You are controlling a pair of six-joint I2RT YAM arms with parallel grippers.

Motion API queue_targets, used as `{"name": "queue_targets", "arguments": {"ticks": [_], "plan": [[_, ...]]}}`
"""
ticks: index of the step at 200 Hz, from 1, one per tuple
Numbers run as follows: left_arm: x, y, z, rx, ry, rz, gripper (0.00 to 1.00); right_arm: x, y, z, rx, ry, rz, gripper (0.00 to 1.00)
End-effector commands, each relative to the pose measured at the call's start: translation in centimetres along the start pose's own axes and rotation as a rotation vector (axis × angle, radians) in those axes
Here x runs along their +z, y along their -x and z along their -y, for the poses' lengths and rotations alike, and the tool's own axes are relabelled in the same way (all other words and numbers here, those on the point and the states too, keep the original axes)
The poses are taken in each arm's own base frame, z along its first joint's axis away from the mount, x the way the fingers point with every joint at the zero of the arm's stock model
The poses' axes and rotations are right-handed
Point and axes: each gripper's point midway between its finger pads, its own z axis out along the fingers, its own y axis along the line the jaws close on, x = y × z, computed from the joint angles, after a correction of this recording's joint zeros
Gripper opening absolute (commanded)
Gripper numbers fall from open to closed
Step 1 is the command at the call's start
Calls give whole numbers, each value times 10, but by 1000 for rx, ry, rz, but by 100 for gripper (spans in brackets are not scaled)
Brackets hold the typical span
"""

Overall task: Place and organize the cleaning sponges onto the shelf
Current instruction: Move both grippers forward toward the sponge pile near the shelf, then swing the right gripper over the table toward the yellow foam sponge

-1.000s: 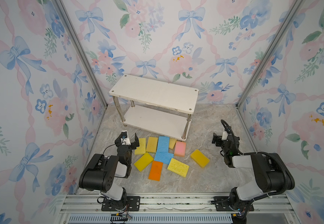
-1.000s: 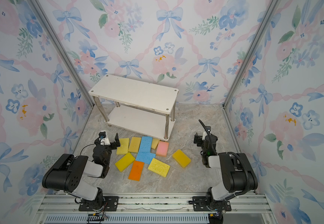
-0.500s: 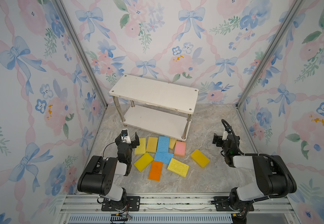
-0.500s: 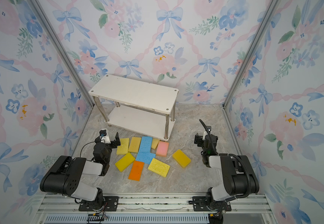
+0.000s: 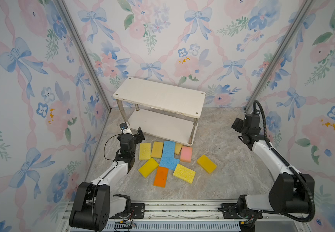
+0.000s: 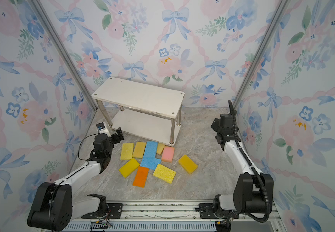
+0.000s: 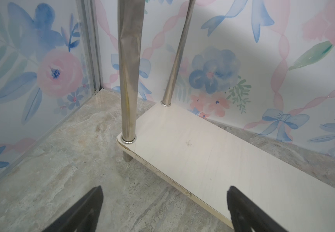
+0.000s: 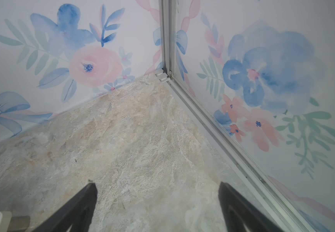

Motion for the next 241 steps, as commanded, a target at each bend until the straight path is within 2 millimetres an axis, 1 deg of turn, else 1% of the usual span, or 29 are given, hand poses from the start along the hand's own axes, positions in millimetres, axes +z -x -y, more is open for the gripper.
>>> {"name": "queue_targets", "arguments": {"ticks": [1,10,28,50,67,69,71,83,95,112,124,138,153,159,161,172,185,198,216,241], "plan": [[-11,-34,5,-70,14,-185,98,-12,-55,30,72,-102,-308,97],[-14,-36,15,-108,-35,-224,98,-18,-55,24,101,-66,-333,97],[-23,-37,35,-178,-119,-297,98,-31,-49,-1,162,62,-361,97],[-38,-33,55,-191,-220,-355,98,-56,-31,-33,179,194,-382,97],[-49,-40,60,-180,-251,-406,98,-81,-13,-55,146,276,-387,97],[-50,-30,64,-180,-266,-389,98,-84,-11,-56,144,282,-386,97],[-51,-27,67,-179,-274,-388,98,-87,-9,-58,143,290,-386,97],[-57,-28,72,-163,-294,-413,98,-105,2,-72,166,368,-389,97],[-62,-28,76,-141,-305,-432,98,-124,10,-89,206,470,-394,97],[-66,-30,84,-107,-328,-451,98,-151,13,-117,243,601,-433,97],[-65,-32,87,-91,-332,-459,98,-173,11,-138,200,676,-446,97],[-62,-35,94,-81,-344,-480,98,-197,14,-153,129,709,-427,97],[-58,-39,100,-69,-348,-497,98,-218,11,-162,42,714,-375,97],[-56,-41,101,-65,-347,-505,98,-224,9,-164,-36,712,-321,97],[-55,-42,101,-63,-345,-509,98,-229,10,-165,-55,718,-302,97],[-53,-48,103,-64,-347,-533,98,-236,-1,-165,-173,684,-219,97],[-51,-49,106,-67,-354,-550,98,-238,-18,-166,-254,676,-183,97],[-51,-46,107,-68,-353,-550,98,-237,-36,-170,-279,705,-177,97],[-52,-46,106,-66,-342,-558,98,-243,-54,-185,-314,785,-159,97],[-53,-51,103,-72,-334,-575,98,-232,-74,-201,-362,784,-145,97]]}}
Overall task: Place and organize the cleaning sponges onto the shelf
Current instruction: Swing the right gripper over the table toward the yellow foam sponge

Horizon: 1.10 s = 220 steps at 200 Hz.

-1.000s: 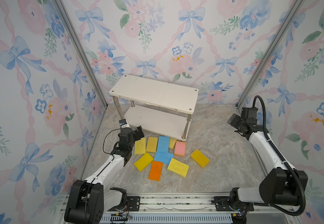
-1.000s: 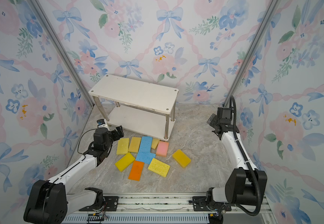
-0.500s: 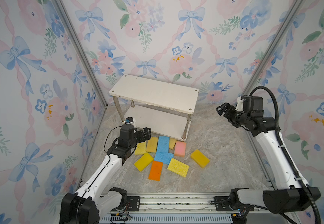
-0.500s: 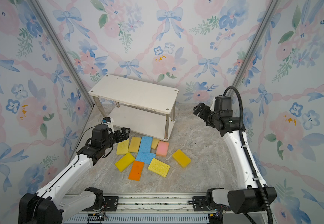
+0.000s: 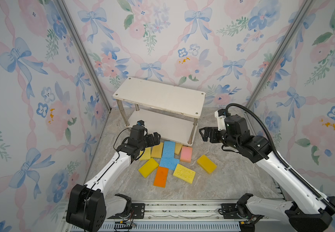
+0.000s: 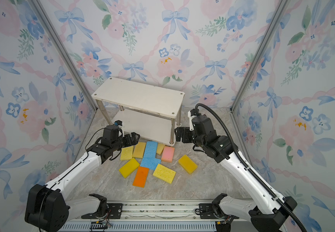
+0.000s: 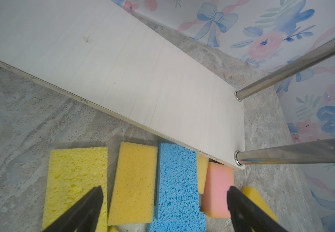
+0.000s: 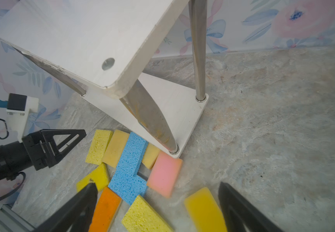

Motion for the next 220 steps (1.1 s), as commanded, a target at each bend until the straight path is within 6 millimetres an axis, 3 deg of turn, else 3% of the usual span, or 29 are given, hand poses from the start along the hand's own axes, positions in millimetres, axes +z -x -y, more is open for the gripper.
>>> {"name": "queue_targets", "arguments": {"ticks": [1,32,68,130,220], "plan": [[-2,-4,2,6,-5,-28,98,21,4,-8,-75,-8,57,97],[-3,-1,4,-16,-17,-30,98,48,3,-33,-80,59,74,97],[-3,-2,1,-32,-11,-40,98,64,4,-22,-70,-32,145,97],[-11,-4,-7,-44,11,-47,98,90,18,21,-36,-199,192,97],[-13,3,-13,-20,45,-30,98,77,44,106,110,-321,235,97]]}}
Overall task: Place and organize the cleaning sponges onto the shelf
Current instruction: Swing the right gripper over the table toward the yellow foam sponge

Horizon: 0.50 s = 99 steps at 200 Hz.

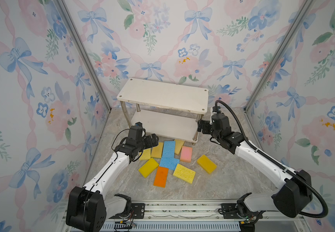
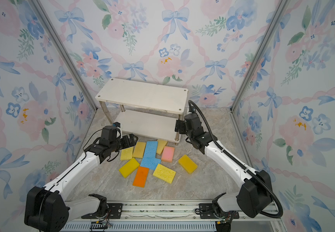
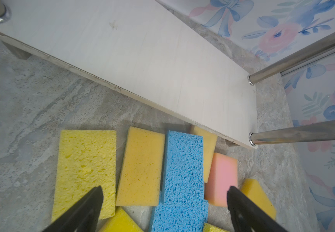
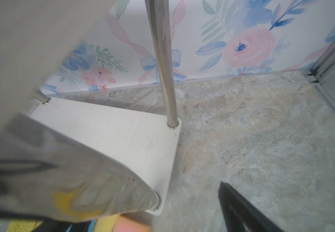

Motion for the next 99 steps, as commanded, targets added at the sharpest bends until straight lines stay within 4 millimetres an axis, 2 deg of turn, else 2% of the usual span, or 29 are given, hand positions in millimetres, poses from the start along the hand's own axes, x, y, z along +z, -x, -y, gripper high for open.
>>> {"name": "queue_targets", "arguments": {"ticks": [1,70,99], "plan": [[-7,14,2,25,9,32,98,-3,17,31,63,-63,49,97],[-7,16,-3,29,34,33,98,15,29,86,152,-89,-1,97],[-6,16,-5,22,39,31,98,24,33,98,180,-48,-41,97]]}}
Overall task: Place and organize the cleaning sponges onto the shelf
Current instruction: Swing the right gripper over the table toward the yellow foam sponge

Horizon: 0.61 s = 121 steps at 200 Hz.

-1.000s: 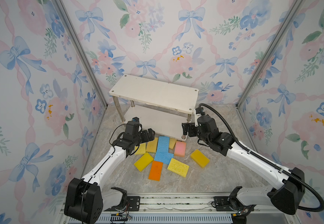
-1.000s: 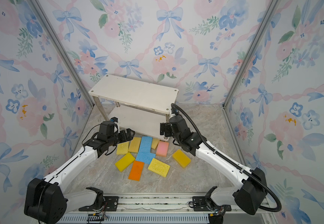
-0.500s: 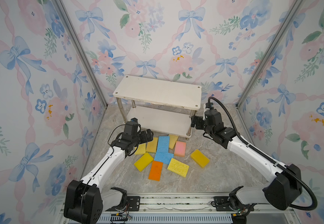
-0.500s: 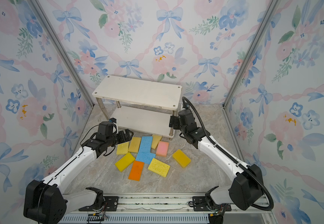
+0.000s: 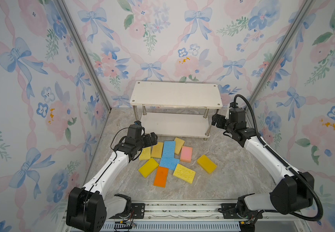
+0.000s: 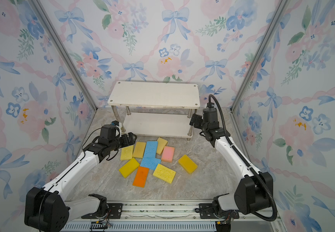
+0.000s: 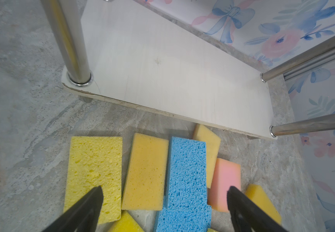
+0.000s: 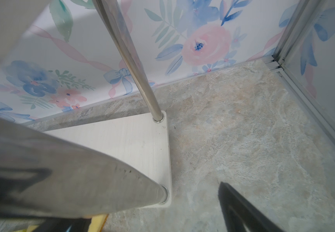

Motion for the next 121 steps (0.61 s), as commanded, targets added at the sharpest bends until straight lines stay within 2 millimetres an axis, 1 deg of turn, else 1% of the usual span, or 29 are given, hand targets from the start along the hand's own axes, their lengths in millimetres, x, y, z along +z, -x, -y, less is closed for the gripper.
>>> {"name": "queue_targets", "arguments": {"ticks": [1,12,38,55,67,90,107,121], "plan": [[-2,6,-2,10,17,6,98,6,12,11,42,16,-21,97],[-2,6,-4,7,21,6,98,7,13,10,48,47,-37,97],[-2,6,-3,1,16,5,98,3,10,-5,57,138,-98,97],[-2,7,-1,1,7,6,98,-11,4,-16,74,186,-141,97],[-3,7,0,1,-2,4,98,-24,-1,-24,76,213,-165,97],[-3,3,6,4,-34,-13,98,-48,-23,-26,60,224,-231,97],[-3,-2,10,10,-54,-28,98,-63,-46,-24,64,239,-312,97],[-3,-7,14,15,-77,-44,98,-75,-70,-19,55,231,-390,97]]}}
